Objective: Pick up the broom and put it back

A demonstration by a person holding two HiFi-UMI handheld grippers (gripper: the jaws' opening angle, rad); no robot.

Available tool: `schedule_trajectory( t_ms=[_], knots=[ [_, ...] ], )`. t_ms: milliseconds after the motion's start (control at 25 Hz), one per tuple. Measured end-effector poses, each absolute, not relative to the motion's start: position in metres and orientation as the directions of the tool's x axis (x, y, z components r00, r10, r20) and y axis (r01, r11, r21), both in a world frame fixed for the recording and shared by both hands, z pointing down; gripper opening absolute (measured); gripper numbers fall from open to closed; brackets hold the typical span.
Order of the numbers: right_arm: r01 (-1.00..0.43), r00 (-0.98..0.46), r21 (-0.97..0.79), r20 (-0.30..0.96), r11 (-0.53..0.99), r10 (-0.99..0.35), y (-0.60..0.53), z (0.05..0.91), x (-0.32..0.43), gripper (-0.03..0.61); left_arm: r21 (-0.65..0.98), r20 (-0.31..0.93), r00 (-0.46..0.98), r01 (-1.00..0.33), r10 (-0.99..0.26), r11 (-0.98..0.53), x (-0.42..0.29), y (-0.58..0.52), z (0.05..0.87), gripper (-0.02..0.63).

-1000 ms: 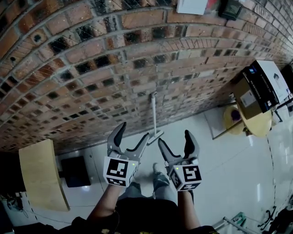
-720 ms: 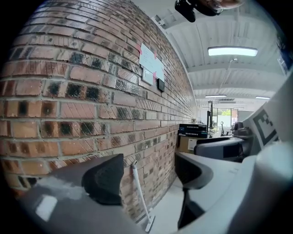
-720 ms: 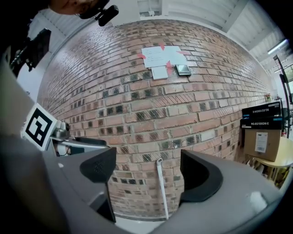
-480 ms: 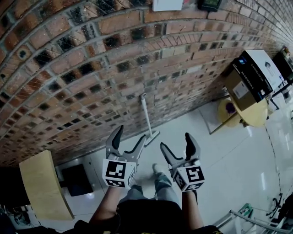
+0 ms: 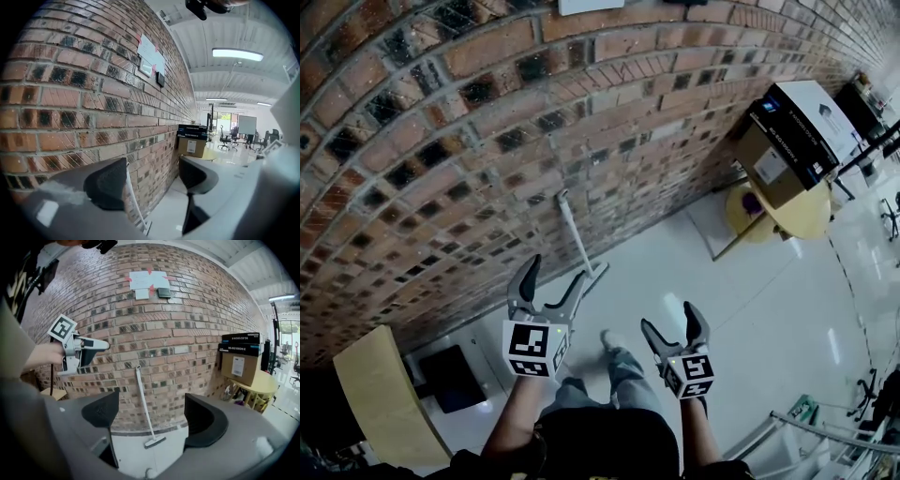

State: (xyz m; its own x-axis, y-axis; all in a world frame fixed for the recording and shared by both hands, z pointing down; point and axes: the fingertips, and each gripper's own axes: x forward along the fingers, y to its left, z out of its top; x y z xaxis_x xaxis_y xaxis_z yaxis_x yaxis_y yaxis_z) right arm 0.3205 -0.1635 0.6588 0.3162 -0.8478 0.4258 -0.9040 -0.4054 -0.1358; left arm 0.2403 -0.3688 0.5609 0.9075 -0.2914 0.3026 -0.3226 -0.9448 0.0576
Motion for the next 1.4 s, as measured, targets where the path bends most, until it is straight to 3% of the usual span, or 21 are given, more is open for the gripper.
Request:
schedule_trajectory(
  t_ms=[280,520,1000,1400],
  knots=[
    [-0.868,0.328,-0.141,0.555,-0.475,-0.765,-0.110,0.728,0.327,0.443,0.070,0.322,0.909,-0.300,-0.263,-0.951,0.254,-0.364,0.576,0.353],
    [-0.880,0.284,-0.153,0.589,-0.450,-0.756,-0.122,0.759,0.331,0.443,0.066,0.347,0.896,-0.318,-0.277,-0.946,0.248,-0.369,0.585,0.353],
    [-0.971,-0.008,-0.195,0.614,-0.141,-0.789,-0.294,0.829,0.330,0.434,0.025,0.380,0.802,-0.507,-0.461,-0.861,0.208,-0.410,0.589,0.351],
    [-0.979,-0.086,-0.197,0.619,-0.048,-0.781,-0.456,0.851,0.351,0.370,0.015,0.431,0.643,-0.706,-0.633,-0.708,0.133,-0.443,0.599,0.351]
  ],
)
